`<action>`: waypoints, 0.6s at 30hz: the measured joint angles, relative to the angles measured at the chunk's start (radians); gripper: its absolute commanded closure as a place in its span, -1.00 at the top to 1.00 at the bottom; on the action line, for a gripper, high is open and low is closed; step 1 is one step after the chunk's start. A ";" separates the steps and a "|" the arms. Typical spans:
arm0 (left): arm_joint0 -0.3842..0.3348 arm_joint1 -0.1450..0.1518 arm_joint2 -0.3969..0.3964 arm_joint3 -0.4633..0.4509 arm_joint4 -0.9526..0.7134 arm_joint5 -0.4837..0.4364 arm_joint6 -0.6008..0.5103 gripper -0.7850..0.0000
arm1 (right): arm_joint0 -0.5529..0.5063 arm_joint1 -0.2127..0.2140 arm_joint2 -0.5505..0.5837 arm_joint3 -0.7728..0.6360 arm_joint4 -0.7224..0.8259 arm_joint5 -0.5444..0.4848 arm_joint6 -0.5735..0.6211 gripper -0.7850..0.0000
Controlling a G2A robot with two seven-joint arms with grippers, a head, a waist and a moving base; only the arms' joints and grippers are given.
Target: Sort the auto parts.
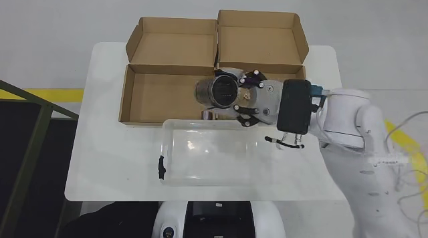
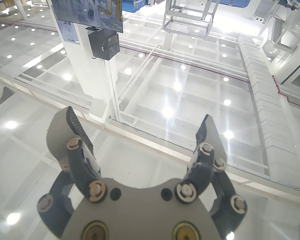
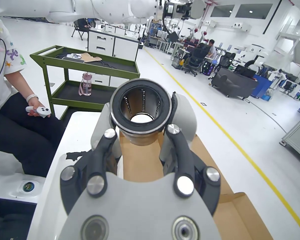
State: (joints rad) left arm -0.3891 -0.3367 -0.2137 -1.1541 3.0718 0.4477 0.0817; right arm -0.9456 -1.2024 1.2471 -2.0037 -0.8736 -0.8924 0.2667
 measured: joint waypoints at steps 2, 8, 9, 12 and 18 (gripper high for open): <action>0.000 0.000 0.000 0.000 0.000 0.000 0.000 1.00 | -0.011 0.003 0.021 -0.023 -0.004 0.004 -0.015 -1.00; 0.000 0.000 0.000 0.000 0.000 0.000 0.000 1.00 | -0.038 0.011 0.085 -0.055 -0.027 0.012 -0.072 -1.00; 0.000 0.000 0.000 0.000 0.000 0.000 0.000 1.00 | -0.041 0.012 0.091 -0.057 -0.030 0.014 -0.079 -1.00; 0.000 0.000 0.000 0.000 0.000 0.000 0.000 1.00 | -0.049 0.014 0.107 -0.064 -0.040 0.021 -0.102 -1.00; 0.000 0.000 0.000 0.000 0.000 0.000 0.000 1.00 | -0.057 0.017 0.123 -0.075 -0.055 0.030 -0.138 -1.00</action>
State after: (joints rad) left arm -0.3891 -0.3367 -0.2137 -1.1541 3.0718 0.4477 0.0817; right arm -1.0028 -1.1850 1.3701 -2.0786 -0.9289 -0.8626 0.1290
